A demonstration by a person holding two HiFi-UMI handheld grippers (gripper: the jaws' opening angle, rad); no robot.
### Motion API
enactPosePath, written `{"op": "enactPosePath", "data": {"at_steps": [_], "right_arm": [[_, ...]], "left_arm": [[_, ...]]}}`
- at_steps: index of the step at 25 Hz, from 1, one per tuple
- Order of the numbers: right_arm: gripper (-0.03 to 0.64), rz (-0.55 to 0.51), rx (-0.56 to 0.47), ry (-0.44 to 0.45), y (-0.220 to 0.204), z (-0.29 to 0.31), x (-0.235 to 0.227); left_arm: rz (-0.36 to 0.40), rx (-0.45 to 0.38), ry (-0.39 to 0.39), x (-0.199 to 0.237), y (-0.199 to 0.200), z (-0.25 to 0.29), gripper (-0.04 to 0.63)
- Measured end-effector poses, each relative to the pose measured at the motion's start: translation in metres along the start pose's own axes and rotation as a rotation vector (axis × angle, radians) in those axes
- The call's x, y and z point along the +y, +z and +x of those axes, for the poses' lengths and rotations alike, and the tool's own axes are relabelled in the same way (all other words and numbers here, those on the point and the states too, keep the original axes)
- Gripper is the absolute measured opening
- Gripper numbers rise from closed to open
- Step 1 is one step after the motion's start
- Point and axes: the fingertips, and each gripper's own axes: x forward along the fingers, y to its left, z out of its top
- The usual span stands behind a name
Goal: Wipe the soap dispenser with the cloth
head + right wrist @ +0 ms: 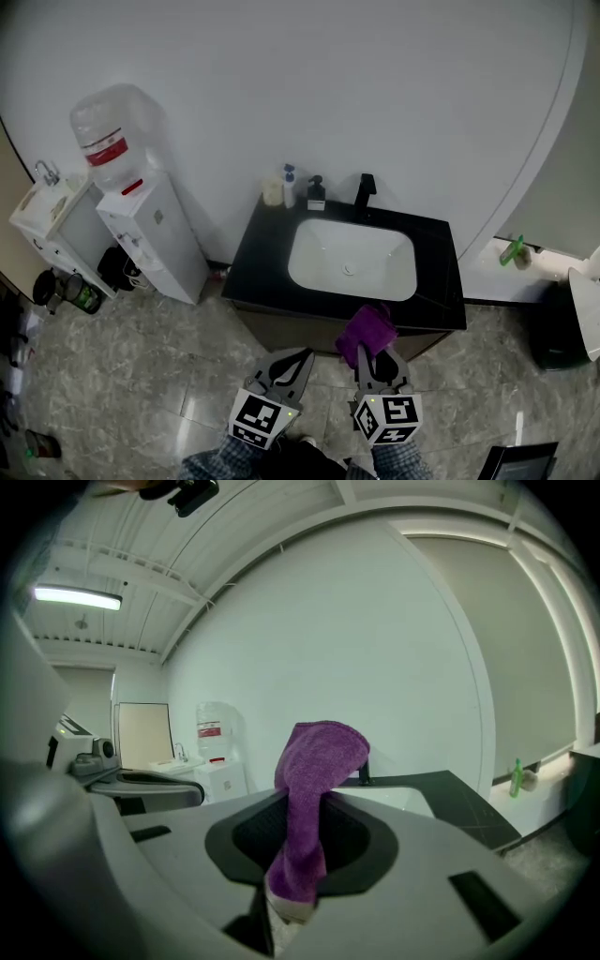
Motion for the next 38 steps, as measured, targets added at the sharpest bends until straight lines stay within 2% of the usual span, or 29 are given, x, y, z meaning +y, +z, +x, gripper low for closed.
{"op": "enactPosePath", "data": {"at_steps": [6,21,38], "right_arm": [[0.083,0.020,-0.028,-0.024,0.004,0.002,0.011],[0.081,0.007,-0.032,-0.059,0.006,0.007,0.037],[0.081,-0.010,-0.014,-0.086,0.003,-0.001,0.038]], "left_arm": [[0.035,-0.010,-0.019,0.008,0.003,-0.011,0.002],[0.008,-0.055,0.025,0.057,0.006,-0.035,0.002],[0.009,-0.061,-0.021,0.045,0.009,-0.037,0.002]]}}
